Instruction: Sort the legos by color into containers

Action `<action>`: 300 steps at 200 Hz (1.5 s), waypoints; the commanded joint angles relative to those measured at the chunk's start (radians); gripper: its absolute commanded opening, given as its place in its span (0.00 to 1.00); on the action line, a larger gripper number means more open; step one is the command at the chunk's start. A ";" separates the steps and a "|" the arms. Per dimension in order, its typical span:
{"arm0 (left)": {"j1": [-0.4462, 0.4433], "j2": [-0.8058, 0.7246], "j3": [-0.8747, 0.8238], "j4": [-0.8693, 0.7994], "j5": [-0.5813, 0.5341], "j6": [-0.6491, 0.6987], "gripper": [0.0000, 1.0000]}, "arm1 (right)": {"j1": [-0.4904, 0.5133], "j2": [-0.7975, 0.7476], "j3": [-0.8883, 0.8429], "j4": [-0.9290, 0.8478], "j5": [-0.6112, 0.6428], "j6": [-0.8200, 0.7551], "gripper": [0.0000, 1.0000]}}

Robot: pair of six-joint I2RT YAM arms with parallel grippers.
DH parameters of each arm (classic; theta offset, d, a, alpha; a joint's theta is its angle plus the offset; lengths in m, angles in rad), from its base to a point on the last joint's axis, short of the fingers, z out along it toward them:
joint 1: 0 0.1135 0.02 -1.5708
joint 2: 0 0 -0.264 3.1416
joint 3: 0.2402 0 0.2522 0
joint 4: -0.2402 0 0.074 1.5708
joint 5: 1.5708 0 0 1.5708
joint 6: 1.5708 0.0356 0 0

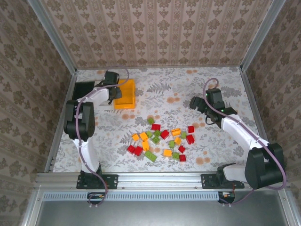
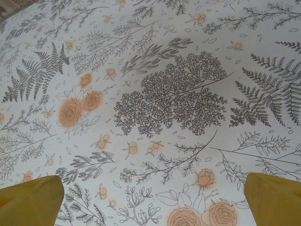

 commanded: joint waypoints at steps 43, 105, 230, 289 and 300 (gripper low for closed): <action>-0.107 -0.020 -0.014 0.000 0.021 -0.093 0.10 | 0.013 -0.005 0.031 -0.054 0.030 0.058 1.00; -0.333 0.057 0.118 -0.080 -0.038 -0.266 0.00 | 0.027 0.012 0.018 -0.067 0.070 0.078 1.00; -0.589 0.247 0.379 -0.260 -0.162 -0.498 0.00 | 0.022 -0.084 -0.050 -0.103 0.117 0.067 1.00; -0.632 0.279 0.436 -0.268 -0.158 -0.522 0.00 | 0.016 -0.110 -0.072 -0.104 0.111 0.067 1.00; -0.636 0.286 0.454 -0.269 -0.154 -0.515 0.00 | 0.015 -0.117 -0.073 -0.107 0.111 0.066 1.00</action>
